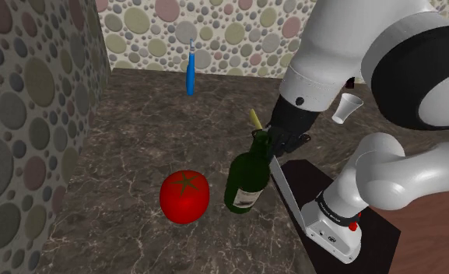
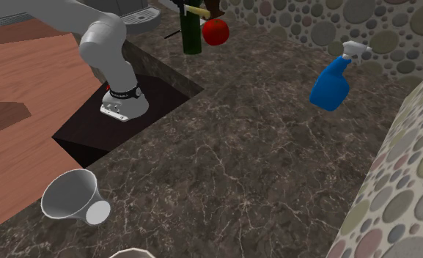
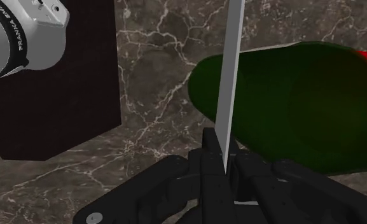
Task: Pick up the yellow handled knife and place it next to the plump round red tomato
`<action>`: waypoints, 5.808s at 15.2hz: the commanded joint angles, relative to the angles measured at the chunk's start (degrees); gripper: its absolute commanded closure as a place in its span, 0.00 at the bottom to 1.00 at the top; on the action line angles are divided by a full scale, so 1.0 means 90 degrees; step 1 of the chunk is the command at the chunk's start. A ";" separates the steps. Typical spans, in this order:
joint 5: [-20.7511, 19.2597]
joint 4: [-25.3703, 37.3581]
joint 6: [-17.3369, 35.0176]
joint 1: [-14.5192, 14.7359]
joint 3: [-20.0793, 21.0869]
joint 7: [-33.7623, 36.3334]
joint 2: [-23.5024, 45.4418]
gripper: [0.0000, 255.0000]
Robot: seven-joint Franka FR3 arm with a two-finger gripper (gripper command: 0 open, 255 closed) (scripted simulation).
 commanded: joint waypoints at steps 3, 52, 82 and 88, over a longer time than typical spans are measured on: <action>0.0355 0.0322 -0.0038 0.0165 0.0585 0.0638 0.0142 1.00; 0.2612 -0.1773 0.2581 0.1269 0.1048 -0.0168 -0.0279 0.00; 0.1364 -0.0200 0.1761 -0.0459 0.3369 0.2298 0.1811 0.00; 0.1508 -0.0327 0.1970 -0.0600 0.3618 0.2230 0.1841 0.00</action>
